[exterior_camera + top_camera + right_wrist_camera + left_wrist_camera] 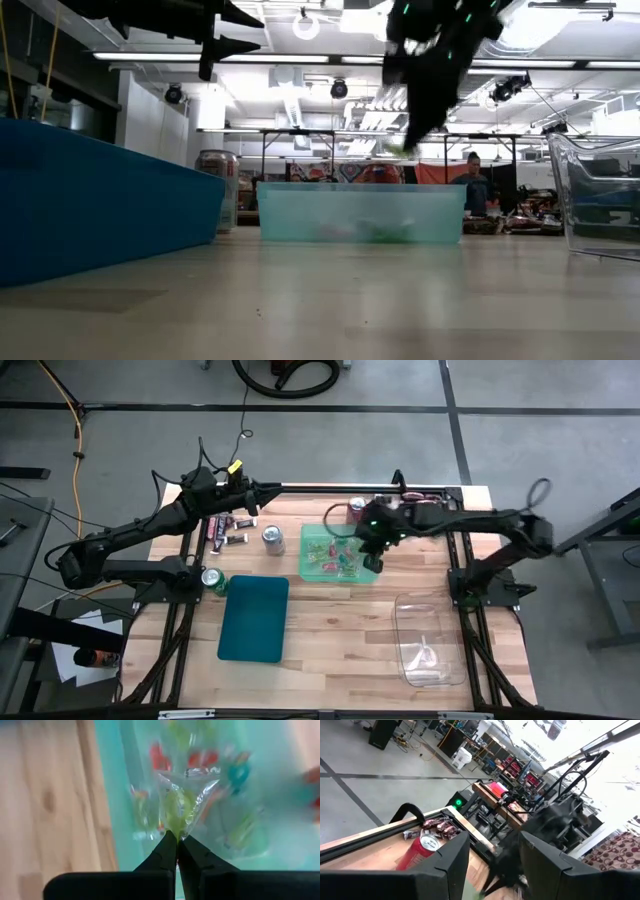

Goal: Organize candy in baskets
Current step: Put the green gummy into the green bin

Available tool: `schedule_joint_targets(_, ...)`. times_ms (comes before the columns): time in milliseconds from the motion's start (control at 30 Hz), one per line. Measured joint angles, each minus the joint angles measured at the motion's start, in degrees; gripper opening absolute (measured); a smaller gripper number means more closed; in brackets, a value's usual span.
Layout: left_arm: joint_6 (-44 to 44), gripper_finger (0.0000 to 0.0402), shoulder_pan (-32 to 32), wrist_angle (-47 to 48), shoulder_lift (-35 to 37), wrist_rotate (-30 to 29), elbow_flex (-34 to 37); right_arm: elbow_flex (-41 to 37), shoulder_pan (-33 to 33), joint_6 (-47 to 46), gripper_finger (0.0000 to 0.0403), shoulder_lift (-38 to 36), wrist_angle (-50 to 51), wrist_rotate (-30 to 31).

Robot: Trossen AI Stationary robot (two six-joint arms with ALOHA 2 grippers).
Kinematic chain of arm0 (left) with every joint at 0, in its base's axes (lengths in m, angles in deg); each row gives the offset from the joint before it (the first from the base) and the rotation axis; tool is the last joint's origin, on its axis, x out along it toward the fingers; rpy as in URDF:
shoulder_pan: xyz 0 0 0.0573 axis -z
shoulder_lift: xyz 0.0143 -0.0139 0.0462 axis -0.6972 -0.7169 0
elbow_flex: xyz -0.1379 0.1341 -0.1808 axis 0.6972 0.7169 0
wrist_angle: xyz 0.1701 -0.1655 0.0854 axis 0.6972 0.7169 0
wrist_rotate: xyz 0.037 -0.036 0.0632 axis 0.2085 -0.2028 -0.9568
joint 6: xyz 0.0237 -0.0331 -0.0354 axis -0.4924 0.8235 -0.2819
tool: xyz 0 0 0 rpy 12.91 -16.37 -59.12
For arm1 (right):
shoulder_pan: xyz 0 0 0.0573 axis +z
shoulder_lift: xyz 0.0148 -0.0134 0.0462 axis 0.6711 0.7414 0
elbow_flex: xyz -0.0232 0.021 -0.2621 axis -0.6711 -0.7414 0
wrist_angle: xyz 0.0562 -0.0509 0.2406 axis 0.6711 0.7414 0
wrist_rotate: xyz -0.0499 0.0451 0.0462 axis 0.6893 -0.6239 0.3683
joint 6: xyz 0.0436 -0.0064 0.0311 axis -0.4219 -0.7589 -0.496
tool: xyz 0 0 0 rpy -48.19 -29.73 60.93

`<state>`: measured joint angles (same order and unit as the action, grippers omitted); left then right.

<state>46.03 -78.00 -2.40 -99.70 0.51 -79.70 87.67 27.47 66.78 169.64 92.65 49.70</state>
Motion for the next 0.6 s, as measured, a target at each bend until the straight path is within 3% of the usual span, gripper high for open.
schedule_joint_targets(100,0.0,0.0159,0.0,0.0,0.0,0.0,0.0,0.1,-0.1,1.6,0.0000,5.7,1.1,1.1)
schedule_joint_targets(400,-0.1,0.0159,0.0,0.0,0.0,0.0,0.0,3.6,-0.1,-4.8,0.0000,16.5,1.6,14.0)
schedule_joint_targets(500,-0.1,0.0159,0.0,0.1,0.0,0.0,0.0,4.6,0.0,-7.8,0.0000,17.9,1.4,13.0)
schedule_joint_targets(600,-0.5,0.0158,0.0,0.1,0.0,0.0,0.0,4.6,0.5,-8.4,0.0000,18.1,-0.5,7.2)
